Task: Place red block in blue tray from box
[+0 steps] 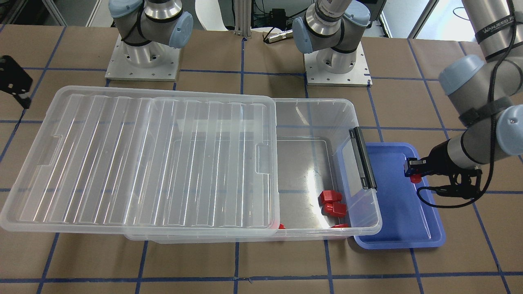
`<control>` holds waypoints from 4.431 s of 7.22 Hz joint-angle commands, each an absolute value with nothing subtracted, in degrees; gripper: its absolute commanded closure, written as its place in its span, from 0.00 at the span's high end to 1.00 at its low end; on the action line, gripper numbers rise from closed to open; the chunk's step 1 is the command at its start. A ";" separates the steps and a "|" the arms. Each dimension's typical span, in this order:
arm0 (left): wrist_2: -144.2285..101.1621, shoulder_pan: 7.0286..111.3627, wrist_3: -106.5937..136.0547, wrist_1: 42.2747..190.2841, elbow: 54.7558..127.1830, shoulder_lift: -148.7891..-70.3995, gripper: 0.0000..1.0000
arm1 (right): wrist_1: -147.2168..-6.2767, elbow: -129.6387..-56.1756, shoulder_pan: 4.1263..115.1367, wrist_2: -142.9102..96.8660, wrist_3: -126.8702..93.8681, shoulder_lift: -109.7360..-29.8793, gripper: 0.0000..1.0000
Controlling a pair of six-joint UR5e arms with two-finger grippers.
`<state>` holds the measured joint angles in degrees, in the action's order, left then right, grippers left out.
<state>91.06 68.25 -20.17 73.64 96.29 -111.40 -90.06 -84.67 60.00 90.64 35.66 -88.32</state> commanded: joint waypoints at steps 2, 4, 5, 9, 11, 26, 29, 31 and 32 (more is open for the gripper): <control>90.44 68.29 -18.81 70.68 96.77 -116.00 0.00 | -92.53 -89.45 55.55 90.09 37.97 -86.93 1.00; 90.62 68.20 -18.46 69.00 96.51 -117.94 0.00 | -106.37 -99.70 55.55 90.79 37.71 -83.16 1.00; 90.88 68.20 -18.72 68.91 96.33 -118.21 0.69 | -108.44 -102.28 55.55 90.53 37.53 -83.06 1.00; 90.88 69.43 -18.19 72.65 91.09 -114.71 1.00 | -109.16 -102.83 57.99 89.82 30.71 -83.14 1.00; 90.35 70.30 -18.19 87.38 78.90 -110.94 1.00 | -109.25 -102.92 62.30 89.74 26.04 -83.14 1.00; 90.45 86.66 1.22 101.34 82.60 -92.66 1.00 | -113.99 -105.03 80.50 89.74 7.82 -83.15 1.00; 90.71 88.50 2.89 100.90 83.76 -91.06 1.00 | -114.87 -104.50 80.77 89.74 8.26 -82.97 1.00; 91.40 88.42 2.99 100.90 84.02 -91.93 1.00 | -114.53 -101.97 80.60 90.52 8.79 -83.49 1.00; 91.41 88.50 3.25 100.90 84.46 -92.46 1.00 | -113.22 -99.69 80.60 90.61 8.62 -84.45 1.00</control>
